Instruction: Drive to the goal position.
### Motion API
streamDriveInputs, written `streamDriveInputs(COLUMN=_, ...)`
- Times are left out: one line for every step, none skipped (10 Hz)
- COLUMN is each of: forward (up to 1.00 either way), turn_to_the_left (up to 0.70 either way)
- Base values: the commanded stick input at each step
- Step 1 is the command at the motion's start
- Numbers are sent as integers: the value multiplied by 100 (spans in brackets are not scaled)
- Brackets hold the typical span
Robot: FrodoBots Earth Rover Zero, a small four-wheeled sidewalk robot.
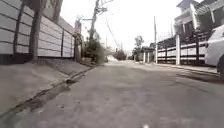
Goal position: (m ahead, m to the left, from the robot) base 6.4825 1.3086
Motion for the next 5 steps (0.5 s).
streamDriveInputs(forward=85, turn_to_the_left=-18)
streamDriveInputs(forward=85, turn_to_the_left=-25)
streamDriveInputs(forward=85, turn_to_the_left=-15)
streamDriveInputs(forward=85, turn_to_the_left=12)
streamDriveInputs(forward=85, turn_to_the_left=9)
